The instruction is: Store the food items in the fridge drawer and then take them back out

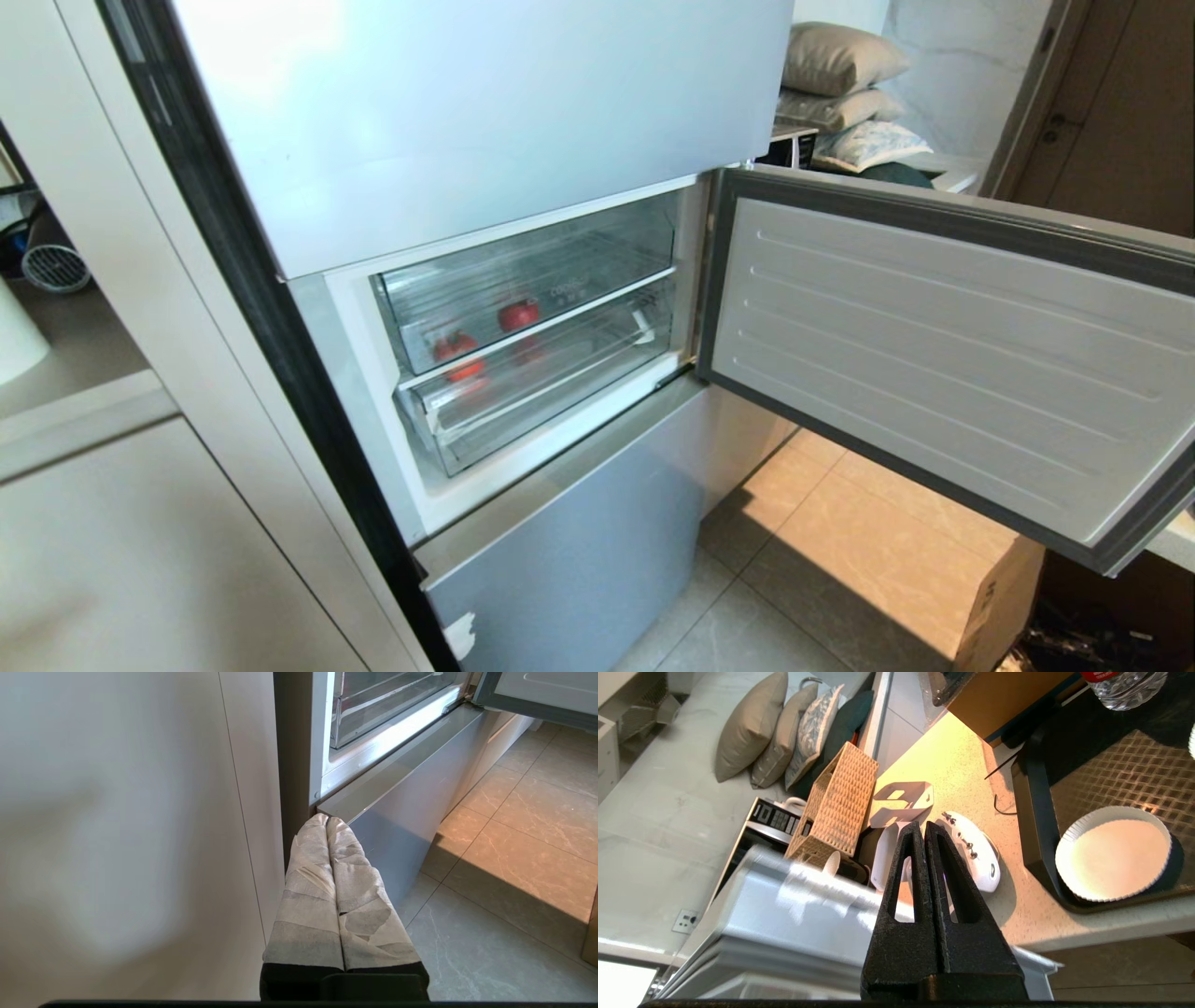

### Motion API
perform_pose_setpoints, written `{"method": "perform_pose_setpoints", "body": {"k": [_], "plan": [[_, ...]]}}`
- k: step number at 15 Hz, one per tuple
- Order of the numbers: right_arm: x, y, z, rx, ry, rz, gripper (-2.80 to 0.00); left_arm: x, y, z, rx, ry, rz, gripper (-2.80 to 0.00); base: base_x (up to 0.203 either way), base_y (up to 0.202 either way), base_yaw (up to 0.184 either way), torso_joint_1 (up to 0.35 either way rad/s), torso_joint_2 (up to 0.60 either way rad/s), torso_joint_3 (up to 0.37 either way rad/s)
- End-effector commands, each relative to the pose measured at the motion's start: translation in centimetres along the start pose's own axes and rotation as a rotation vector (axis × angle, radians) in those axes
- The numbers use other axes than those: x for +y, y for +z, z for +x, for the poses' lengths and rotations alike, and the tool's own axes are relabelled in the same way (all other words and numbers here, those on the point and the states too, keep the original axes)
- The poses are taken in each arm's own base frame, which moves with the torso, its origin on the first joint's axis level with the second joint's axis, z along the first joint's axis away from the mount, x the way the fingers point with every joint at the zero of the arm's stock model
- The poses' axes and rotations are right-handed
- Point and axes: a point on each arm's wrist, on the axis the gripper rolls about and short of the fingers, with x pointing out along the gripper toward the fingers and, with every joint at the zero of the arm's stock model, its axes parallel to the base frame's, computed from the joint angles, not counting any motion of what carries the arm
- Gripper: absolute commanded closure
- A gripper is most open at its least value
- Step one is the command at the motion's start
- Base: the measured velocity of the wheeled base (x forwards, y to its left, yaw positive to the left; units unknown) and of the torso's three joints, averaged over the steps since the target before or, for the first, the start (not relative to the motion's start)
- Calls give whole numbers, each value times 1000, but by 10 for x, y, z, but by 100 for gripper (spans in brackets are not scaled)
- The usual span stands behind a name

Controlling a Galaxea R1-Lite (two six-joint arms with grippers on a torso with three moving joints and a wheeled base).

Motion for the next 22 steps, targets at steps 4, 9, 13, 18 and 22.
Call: {"method": "perform_pose_setpoints", "body": {"k": [4, 9, 13, 18, 22], "plan": [[-9, -18, 74, 161, 68, 75, 0, 0, 0, 0, 0, 0, 0, 0, 0, 0, 0, 0, 0, 0], [9, -19, 80, 308, 214, 104, 0, 0, 0, 0, 0, 0, 0, 0, 0, 0, 0, 0, 0, 0], [23, -24, 56, 409, 270, 117, 0, 0, 0, 0, 0, 0, 0, 0, 0, 0, 0, 0, 0, 0], [63, -32, -13, 416, 349, 65, 0, 0, 0, 0, 0, 0, 0, 0, 0, 0, 0, 0, 0, 0], [70, -13, -49, 197, 312, -17, 0, 0, 0, 0, 0, 0, 0, 0, 0, 0, 0, 0, 0, 0]]}}
